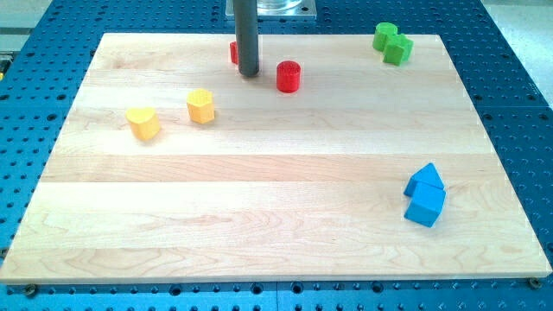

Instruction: Place the red star vertically above the yellow heart

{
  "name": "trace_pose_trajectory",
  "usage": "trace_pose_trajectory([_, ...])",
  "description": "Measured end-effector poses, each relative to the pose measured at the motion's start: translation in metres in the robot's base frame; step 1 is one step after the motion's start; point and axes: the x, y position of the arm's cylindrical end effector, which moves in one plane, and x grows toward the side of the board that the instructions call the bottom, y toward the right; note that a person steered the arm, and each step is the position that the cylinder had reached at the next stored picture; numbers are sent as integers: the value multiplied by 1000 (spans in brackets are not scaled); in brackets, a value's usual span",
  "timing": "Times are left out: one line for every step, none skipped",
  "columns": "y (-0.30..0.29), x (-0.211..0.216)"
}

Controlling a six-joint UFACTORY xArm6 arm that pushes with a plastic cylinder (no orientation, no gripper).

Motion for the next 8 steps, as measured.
trace_pose_trajectory([8, -6])
trace_pose_trajectory([53, -40])
trace_pose_trajectory([6, -42])
trace_pose_trajectory([-61, 22])
trace_pose_trajectory([-53, -17])
trace_pose_trajectory([-70, -26])
trace_pose_trajectory([-111, 14])
trace_pose_trajectory([-124, -4])
